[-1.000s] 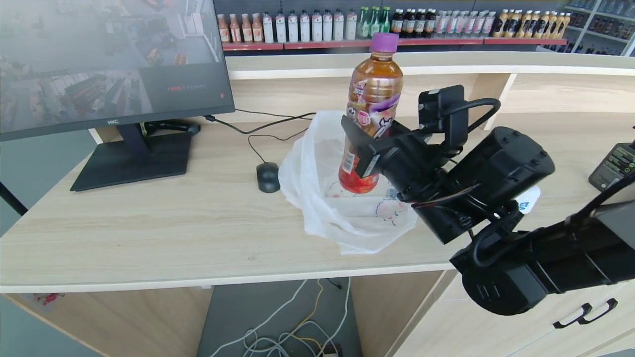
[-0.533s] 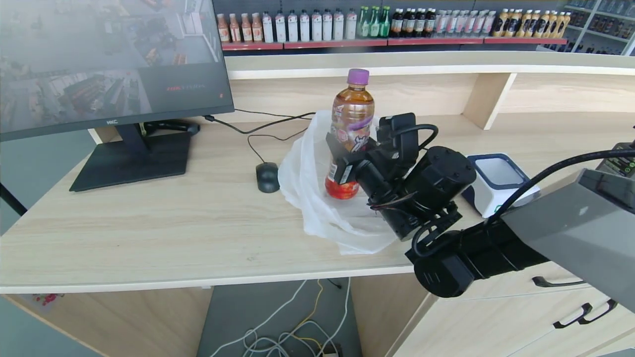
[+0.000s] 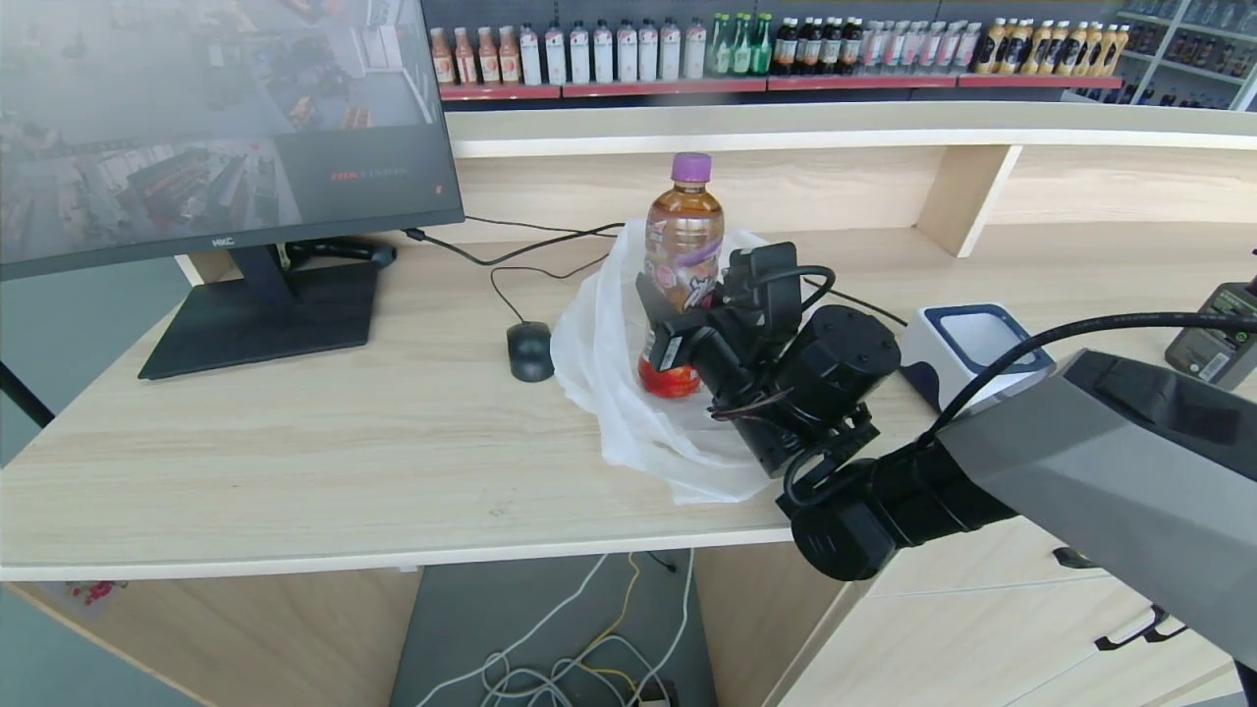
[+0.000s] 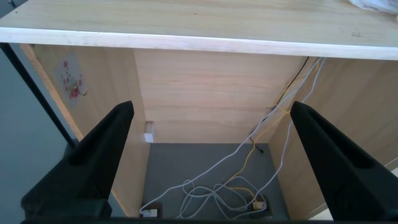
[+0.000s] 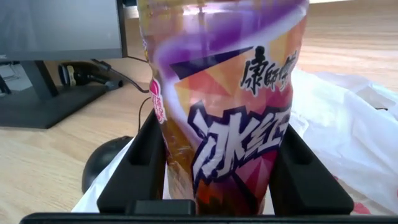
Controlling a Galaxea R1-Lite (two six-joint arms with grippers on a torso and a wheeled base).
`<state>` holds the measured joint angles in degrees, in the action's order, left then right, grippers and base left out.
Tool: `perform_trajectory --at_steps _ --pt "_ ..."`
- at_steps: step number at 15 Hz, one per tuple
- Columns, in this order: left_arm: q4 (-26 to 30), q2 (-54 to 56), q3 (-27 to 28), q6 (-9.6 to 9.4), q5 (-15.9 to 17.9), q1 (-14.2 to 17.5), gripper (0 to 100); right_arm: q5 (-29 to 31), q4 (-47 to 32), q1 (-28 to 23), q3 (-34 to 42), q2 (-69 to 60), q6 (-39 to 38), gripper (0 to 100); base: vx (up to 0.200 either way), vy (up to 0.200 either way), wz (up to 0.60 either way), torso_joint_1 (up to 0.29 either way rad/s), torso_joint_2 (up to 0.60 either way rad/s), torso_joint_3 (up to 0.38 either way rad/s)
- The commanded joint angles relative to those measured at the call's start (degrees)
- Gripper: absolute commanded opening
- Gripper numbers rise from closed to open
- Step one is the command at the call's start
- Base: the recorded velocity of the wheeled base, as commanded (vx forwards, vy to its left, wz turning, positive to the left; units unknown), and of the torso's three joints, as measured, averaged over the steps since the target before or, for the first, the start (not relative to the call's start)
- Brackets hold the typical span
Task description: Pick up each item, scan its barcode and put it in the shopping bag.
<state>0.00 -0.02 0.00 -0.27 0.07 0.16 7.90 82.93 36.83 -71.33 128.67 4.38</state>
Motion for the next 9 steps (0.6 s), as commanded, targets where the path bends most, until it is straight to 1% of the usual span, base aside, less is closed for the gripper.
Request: perform_trajectory --at_steps 1,9 --pt "0.0 0.0 0.0 0.0 0.0 0.0 100 0.0 -0.2 0.1 -0.4 1.1 0.0 0 0.0 0.0 0.0 0.0 0.0 0.0" --pt "0.0 0.0 0.0 0.0 0.0 0.0 100 0.2 -0.2 -0.1 0.6 0.4 0.3 0 0.0 0.0 0.0 0.0 0.0 0.0"
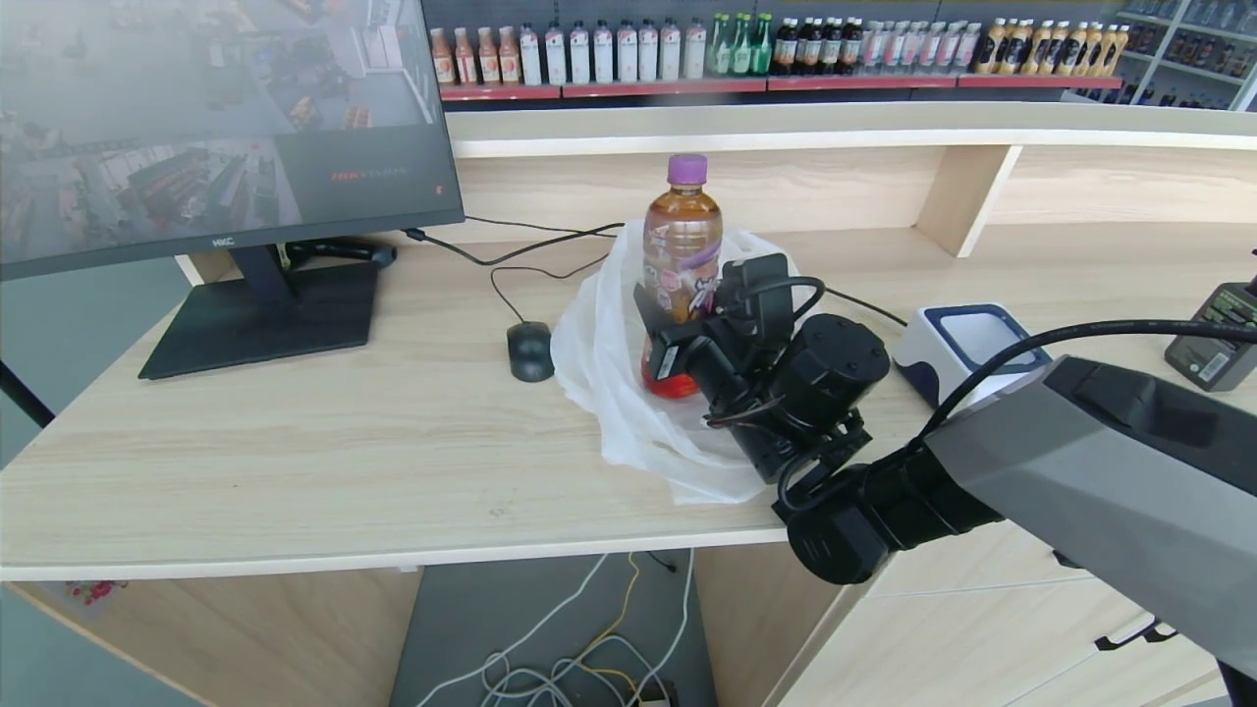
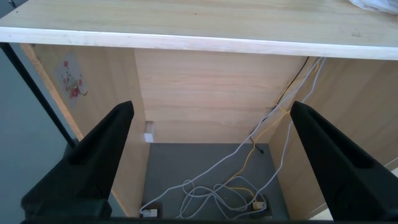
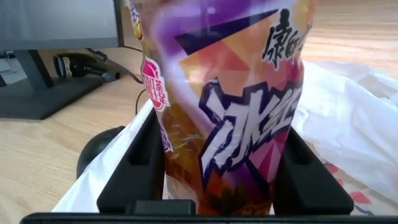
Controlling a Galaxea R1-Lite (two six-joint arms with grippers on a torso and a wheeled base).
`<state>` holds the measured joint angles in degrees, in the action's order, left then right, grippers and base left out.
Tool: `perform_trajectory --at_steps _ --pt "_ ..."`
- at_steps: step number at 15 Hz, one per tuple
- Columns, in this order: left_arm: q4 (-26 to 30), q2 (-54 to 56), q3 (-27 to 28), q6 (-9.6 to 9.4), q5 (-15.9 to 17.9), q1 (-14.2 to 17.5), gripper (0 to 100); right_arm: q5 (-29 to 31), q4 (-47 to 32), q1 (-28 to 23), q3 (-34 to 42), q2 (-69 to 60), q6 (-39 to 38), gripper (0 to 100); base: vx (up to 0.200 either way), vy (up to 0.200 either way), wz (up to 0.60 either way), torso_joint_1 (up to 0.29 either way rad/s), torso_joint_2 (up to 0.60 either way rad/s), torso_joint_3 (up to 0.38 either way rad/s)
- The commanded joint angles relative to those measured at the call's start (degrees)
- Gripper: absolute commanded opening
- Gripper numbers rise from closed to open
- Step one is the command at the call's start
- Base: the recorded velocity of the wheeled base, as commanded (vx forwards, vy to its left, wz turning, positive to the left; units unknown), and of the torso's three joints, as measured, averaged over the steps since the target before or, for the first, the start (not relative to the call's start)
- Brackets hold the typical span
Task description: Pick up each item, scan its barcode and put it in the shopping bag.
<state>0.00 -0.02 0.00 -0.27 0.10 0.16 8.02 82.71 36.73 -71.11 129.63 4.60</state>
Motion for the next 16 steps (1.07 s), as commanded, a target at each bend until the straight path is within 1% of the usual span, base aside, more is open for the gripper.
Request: perform_trajectory --at_steps 1,7,11,12,16 --pt "0.0 0.0 0.0 0.0 0.0 0.0 100 0.1 0.0 0.0 1.2 -1.0 0.2 0 0.0 0.0 0.0 0.0 0.0 0.0" --pt "0.0 0.0 0.0 0.0 0.0 0.0 100 0.0 0.2 -1.4 2.9 -1.8 0.3 0 0.0 0.0 0.0 0.0 0.0 0.0" --pt "0.0 0.0 0.0 0.0 0.0 0.0 100 0.0 0.3 -1.0 4.0 -3.5 0.5 0 0.0 0.0 0.0 0.0 0.0 0.0" --pt "0.0 0.0 0.0 0.0 0.0 0.0 100 0.0 0.3 -1.0 4.3 -3.7 0.8 100 0.0 0.0 0.0 0.0 0.0 0.0" --pt "0.0 0.0 0.0 0.0 0.0 0.0 100 0.0 0.6 -1.3 4.7 -4.6 0.8 100 0.0 0.0 0.0 0.0 0.0 0.0"
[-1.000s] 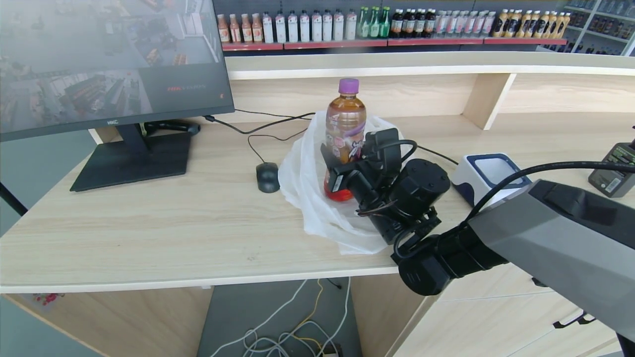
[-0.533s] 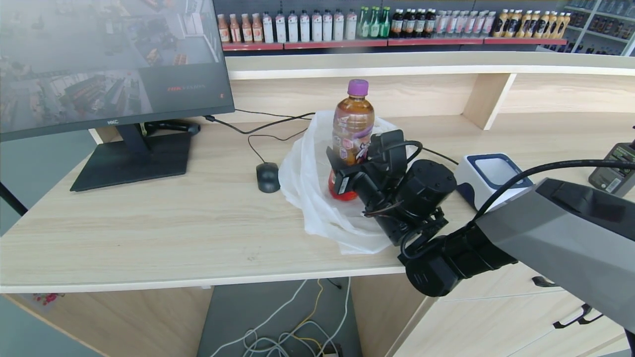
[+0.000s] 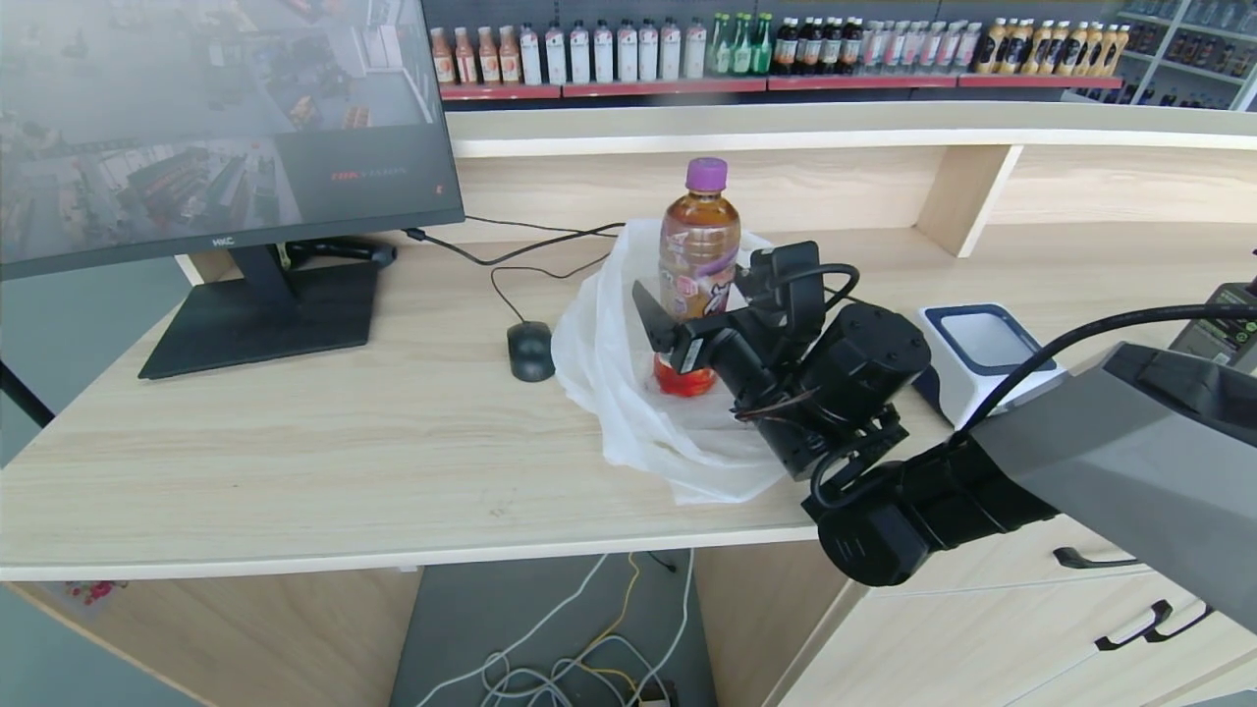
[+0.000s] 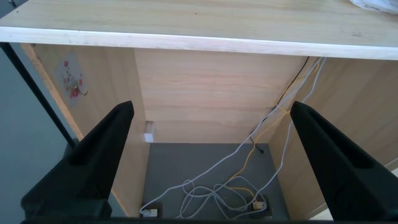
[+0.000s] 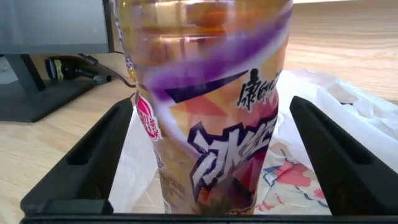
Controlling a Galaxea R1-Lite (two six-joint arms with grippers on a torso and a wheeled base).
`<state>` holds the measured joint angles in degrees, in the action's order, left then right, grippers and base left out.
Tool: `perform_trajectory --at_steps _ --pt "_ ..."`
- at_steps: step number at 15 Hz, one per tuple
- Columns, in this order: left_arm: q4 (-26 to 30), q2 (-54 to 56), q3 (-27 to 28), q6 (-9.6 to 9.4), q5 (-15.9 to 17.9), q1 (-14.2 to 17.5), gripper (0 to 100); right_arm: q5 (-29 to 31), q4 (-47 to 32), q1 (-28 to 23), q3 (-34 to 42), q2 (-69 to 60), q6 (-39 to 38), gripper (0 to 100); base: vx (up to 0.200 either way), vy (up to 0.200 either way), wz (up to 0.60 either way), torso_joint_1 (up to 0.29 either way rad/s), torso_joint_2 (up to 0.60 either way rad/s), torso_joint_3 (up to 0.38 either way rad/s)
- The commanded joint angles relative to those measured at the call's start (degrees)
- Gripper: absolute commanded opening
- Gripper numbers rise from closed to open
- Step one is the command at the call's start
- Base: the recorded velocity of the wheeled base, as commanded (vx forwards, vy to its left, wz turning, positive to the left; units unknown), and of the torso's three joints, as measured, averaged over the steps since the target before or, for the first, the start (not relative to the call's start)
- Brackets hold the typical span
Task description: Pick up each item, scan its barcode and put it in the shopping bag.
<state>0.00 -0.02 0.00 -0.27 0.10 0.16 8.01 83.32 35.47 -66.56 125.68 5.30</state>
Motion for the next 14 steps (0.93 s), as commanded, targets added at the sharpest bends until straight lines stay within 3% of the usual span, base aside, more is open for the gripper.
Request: perform_trajectory --at_steps 1,14 --pt "0.0 0.0 0.0 0.0 0.0 0.0 100 0.0 0.1 -0.1 0.2 -0.6 0.1 100 0.0 0.0 0.0 0.0 0.0 0.0" --pt "0.0 0.0 0.0 0.0 0.0 0.0 100 0.1 0.9 0.0 5.3 -5.7 0.2 100 0.0 0.0 0.0 0.0 0.0 0.0"
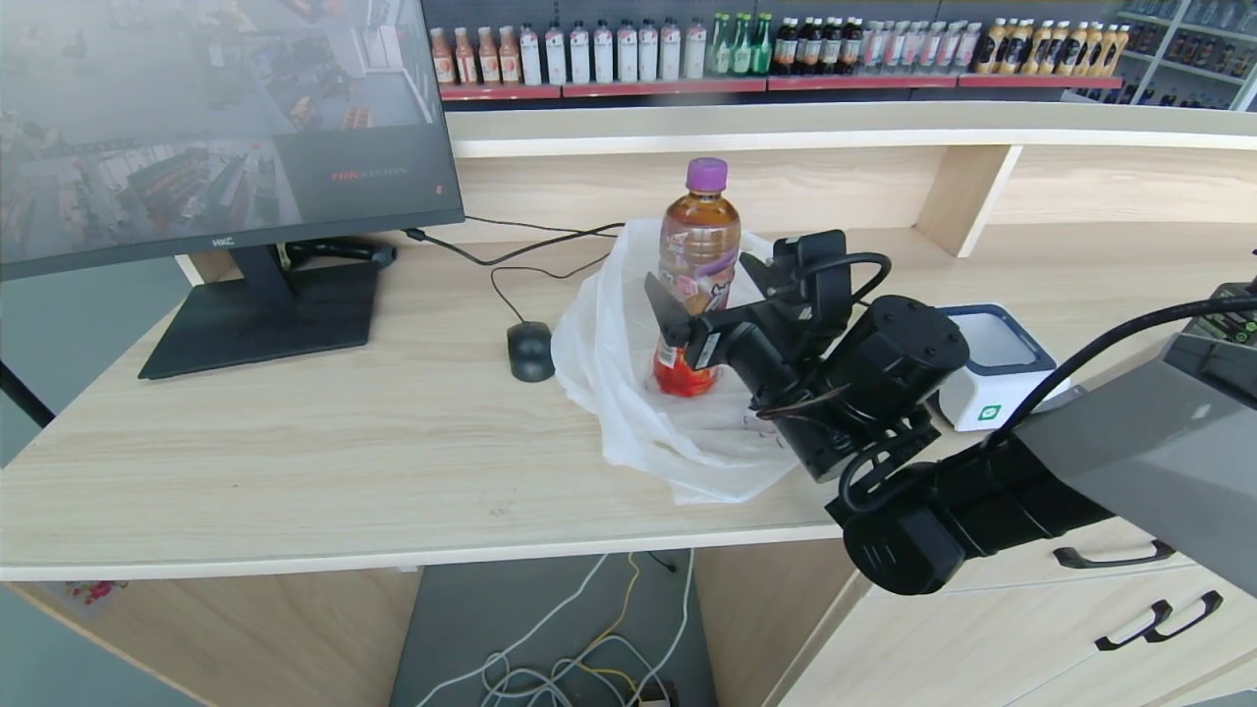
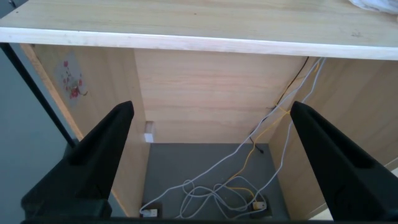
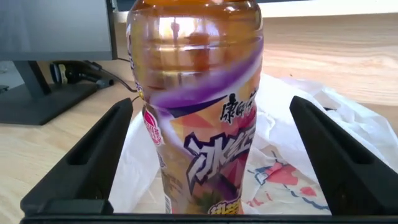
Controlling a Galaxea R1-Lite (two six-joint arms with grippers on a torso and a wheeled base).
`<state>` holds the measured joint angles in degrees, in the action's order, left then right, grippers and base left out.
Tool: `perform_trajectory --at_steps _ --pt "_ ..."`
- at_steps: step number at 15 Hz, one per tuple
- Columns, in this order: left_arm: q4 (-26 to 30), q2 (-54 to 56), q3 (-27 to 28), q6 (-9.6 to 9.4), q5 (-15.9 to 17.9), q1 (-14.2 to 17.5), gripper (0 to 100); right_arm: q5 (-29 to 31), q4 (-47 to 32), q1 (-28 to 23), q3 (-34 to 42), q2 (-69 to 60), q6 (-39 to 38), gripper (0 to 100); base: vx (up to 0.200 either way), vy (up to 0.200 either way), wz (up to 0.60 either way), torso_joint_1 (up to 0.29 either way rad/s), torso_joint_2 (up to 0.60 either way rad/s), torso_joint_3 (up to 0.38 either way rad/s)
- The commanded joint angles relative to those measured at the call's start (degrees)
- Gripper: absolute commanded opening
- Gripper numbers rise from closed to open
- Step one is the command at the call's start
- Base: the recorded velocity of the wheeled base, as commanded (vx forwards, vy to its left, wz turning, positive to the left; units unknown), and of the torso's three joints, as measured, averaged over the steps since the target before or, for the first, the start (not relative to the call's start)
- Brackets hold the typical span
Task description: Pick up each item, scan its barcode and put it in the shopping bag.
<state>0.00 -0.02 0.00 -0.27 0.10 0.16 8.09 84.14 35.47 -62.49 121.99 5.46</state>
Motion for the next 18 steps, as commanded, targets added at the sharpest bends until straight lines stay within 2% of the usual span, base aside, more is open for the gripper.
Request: perform_trajectory --at_steps 1,4,7,8,9,11,13,14,18 --pt "0.0 0.0 0.0 0.0 0.0 0.0 100 0.0 0.1 0.0 2.5 -3.3 0.1 100 0.0 0.0 0.0 0.0 0.0 0.0" --pt "0.0 0.0 0.0 0.0 0.0 0.0 100 0.0 1.3 1.0 10.5 -8.9 0.2 100 0.0 0.0 0.0 0.0 0.0 0.0" --pt "0.0 0.0 0.0 0.0 0.0 0.0 100 -0.1 2.5 2.7 22.9 -18.9 0.5 100 0.0 0.0 0.0 0.0 0.0 0.0" --pt "0.0 0.0 0.0 0.0 0.0 0.0 100 -0.1 2.6 2.8 24.0 -19.6 0.4 100 0.0 0.0 0.0 0.0 0.0 0.0" --pt "0.0 0.0 0.0 0.0 0.0 0.0 100 -0.1 3.3 4.2 31.1 -24.4 0.5 100 0.0 0.0 0.0 0.0 0.0 0.0" --pt "0.0 0.0 0.0 0.0 0.0 0.0 100 -0.2 4.4 4.2 40.2 -29.0 0.3 100 0.0 0.0 0.0 0.0 0.0 0.0" --pt "0.0 0.0 0.0 -1.05 0.1 -0.1 100 -0.1 4.9 3.4 44.7 -31.5 0.3 100 0.0 0.0 0.0 0.0 0.0 0.0" --pt "0.0 0.0 0.0 -1.14 0.1 -0.1 100 -0.1 5.9 1.2 49.4 -33.4 0.3 100 0.0 0.0 0.0 0.0 0.0 0.0" --pt "0.0 0.0 0.0 -1.05 0.1 -0.1 100 -0.6 5.9 -3.9 53.7 -35.0 0.6 100 0.0 0.0 0.0 0.0 0.0 0.0"
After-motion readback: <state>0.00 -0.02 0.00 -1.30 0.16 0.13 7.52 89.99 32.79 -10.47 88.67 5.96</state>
